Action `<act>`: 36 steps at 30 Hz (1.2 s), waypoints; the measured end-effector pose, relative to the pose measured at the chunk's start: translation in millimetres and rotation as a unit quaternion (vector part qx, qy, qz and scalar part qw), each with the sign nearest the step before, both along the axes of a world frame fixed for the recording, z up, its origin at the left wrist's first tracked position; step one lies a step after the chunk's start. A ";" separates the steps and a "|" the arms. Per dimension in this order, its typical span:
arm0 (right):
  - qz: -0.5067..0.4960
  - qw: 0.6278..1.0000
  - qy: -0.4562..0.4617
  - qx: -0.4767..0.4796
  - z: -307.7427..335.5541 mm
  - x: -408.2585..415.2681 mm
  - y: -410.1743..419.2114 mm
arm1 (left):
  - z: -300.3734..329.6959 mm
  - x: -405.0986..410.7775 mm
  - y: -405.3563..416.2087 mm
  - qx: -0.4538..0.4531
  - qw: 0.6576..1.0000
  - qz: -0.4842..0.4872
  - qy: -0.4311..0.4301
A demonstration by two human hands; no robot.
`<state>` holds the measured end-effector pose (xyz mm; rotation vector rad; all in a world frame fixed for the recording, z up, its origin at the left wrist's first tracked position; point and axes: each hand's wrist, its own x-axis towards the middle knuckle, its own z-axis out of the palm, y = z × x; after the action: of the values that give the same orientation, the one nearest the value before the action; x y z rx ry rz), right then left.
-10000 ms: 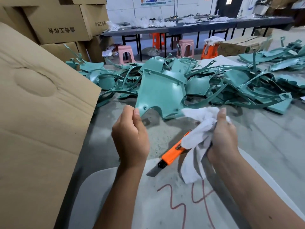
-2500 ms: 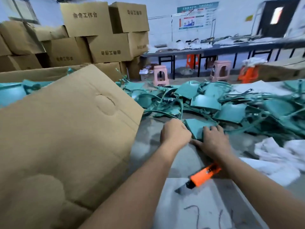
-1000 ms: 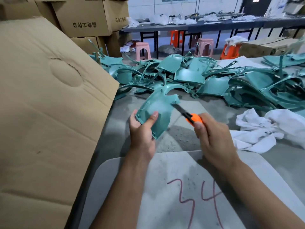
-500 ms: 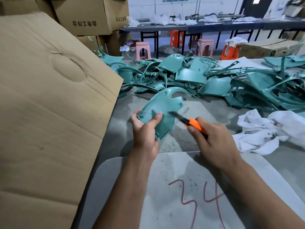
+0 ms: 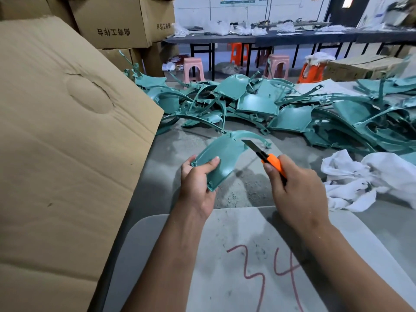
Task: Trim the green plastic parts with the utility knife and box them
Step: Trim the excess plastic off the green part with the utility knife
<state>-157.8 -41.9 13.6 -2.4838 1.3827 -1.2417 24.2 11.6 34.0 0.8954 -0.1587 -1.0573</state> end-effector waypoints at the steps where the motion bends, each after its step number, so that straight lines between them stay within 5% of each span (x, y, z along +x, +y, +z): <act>1: -0.018 1.000 0.003 -0.005 -0.2 1.7 1.9 | 0.1 -1.6 -0.7 -0.001 1.000 0.000 0.002; 8: 0.139 0.990 0.018 0.027 -2.1 10.3 7.1 | 1.5 1.7 -0.5 -0.006 1.000 0.013 0.014; 15: -0.034 0.999 -0.008 -0.004 1.9 1.8 4.5 | 0.6 3.2 -2.6 -0.003 1.000 -0.011 0.010; 21: 0.130 0.991 0.016 0.038 -0.5 13.3 13.7 | -0.2 2.2 -3.0 -0.018 1.000 0.021 0.013; 28: -0.029 1.000 0.003 0.000 2.1 1.6 3.0 | 0.8 0.1 -5.6 -0.022 0.994 0.067 -0.085; 33: 0.126 0.990 0.041 0.039 -1.5 6.6 8.0 | -2.6 -3.3 -7.6 -0.058 0.977 0.133 -0.158; 36: 0.069 0.996 0.034 0.039 -0.6 4.9 3.5 | -4.6 1.9 -6.7 -0.063 0.974 0.139 -0.167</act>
<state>-152.9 -38.3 13.0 -2.5411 1.2244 -1.0658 26.2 4.9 29.4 0.9432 -0.3663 -0.6250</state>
